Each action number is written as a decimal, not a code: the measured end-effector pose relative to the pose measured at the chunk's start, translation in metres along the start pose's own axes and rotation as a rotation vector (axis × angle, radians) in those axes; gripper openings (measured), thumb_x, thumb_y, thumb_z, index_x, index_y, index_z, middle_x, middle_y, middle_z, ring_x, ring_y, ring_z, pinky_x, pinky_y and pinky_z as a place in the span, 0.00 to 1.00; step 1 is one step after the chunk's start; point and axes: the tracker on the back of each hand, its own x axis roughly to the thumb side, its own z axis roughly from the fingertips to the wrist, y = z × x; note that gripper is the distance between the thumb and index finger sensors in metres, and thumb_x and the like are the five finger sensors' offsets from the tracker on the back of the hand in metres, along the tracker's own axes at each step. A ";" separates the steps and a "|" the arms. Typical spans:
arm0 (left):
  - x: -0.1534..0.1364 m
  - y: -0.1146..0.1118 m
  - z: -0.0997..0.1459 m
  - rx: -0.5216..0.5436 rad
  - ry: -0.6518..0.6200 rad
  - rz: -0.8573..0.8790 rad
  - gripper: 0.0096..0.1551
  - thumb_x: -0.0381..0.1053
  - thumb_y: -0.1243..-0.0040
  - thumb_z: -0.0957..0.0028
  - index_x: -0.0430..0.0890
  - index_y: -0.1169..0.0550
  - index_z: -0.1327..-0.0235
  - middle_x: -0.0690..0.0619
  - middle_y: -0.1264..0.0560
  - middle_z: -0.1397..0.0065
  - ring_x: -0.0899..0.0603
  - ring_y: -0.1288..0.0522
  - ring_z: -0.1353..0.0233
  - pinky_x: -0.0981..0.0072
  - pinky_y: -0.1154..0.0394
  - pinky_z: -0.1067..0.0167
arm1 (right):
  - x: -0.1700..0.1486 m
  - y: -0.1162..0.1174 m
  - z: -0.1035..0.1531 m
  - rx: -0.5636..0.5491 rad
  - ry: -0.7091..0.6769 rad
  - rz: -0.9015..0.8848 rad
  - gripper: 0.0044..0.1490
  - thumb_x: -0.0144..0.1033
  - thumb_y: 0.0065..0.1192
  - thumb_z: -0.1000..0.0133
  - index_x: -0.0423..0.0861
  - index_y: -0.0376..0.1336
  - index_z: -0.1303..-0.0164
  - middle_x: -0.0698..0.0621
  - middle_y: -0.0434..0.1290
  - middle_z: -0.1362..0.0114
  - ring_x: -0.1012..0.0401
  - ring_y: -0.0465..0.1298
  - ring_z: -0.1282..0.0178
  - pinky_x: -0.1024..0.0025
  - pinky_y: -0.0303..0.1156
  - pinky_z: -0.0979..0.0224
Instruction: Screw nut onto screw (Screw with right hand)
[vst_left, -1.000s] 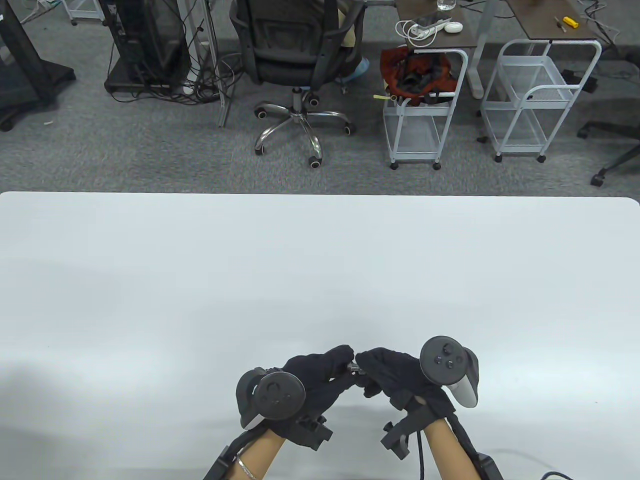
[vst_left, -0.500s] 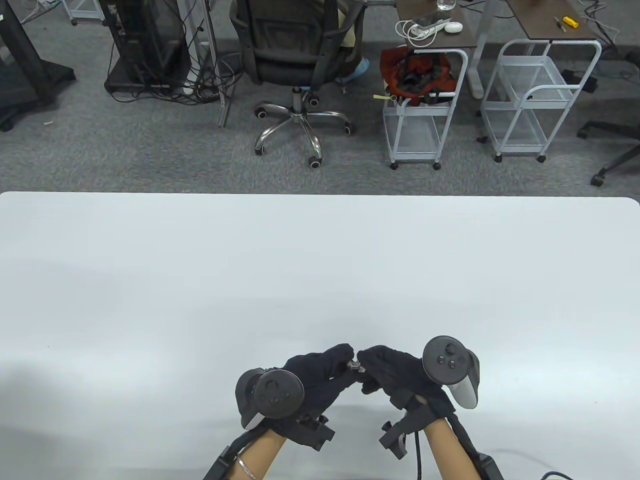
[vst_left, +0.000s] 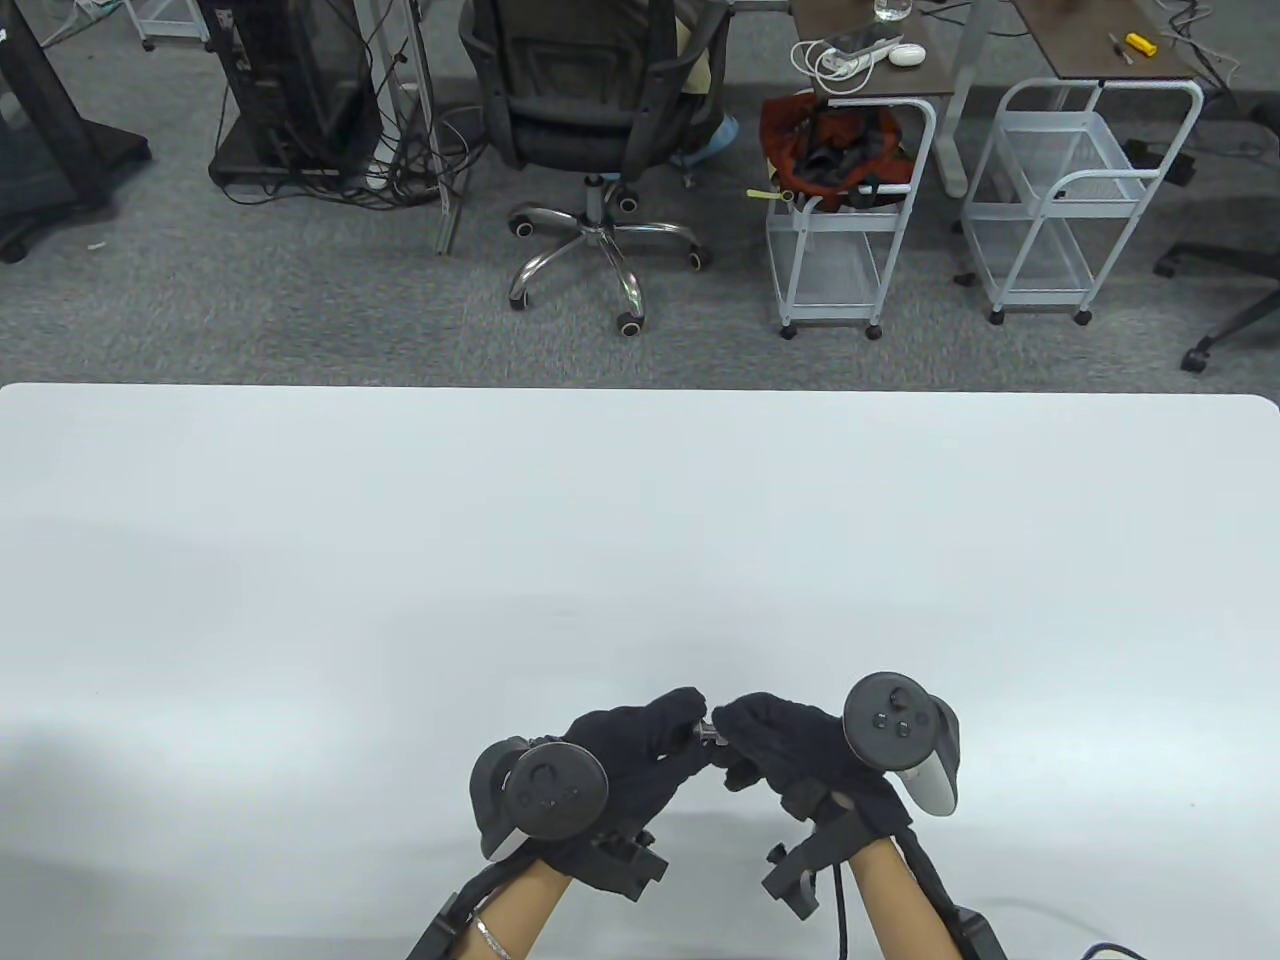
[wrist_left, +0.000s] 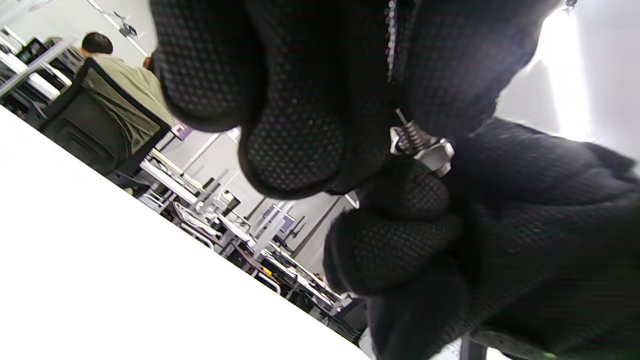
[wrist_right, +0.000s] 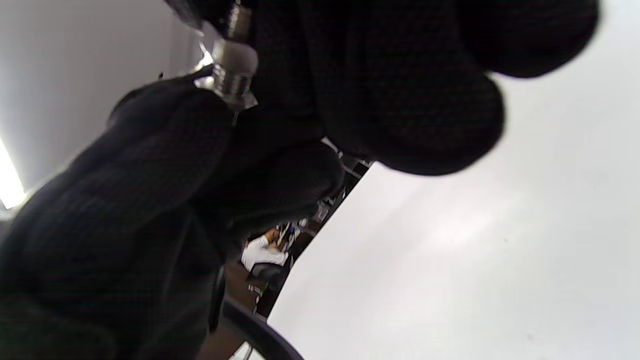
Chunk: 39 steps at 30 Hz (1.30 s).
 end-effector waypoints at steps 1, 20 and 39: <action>0.000 0.000 0.000 0.002 0.007 0.007 0.26 0.57 0.32 0.55 0.45 0.16 0.47 0.57 0.09 0.53 0.54 0.10 0.55 0.64 0.16 0.50 | 0.000 0.000 0.000 0.010 0.003 -0.008 0.27 0.43 0.50 0.35 0.33 0.74 0.58 0.36 0.83 0.55 0.51 0.86 0.66 0.51 0.76 0.55; 0.000 0.000 -0.001 0.000 -0.005 0.002 0.27 0.58 0.32 0.55 0.46 0.16 0.48 0.57 0.09 0.53 0.55 0.10 0.55 0.65 0.16 0.50 | 0.000 -0.001 -0.001 0.010 -0.006 -0.001 0.28 0.44 0.51 0.35 0.33 0.74 0.58 0.35 0.83 0.55 0.51 0.85 0.66 0.51 0.75 0.55; 0.001 0.000 0.000 0.004 -0.004 -0.014 0.26 0.57 0.32 0.55 0.45 0.16 0.48 0.57 0.09 0.53 0.55 0.10 0.55 0.65 0.16 0.50 | 0.000 -0.001 -0.001 0.027 -0.002 0.038 0.29 0.45 0.50 0.35 0.33 0.73 0.54 0.36 0.82 0.52 0.51 0.85 0.63 0.51 0.75 0.53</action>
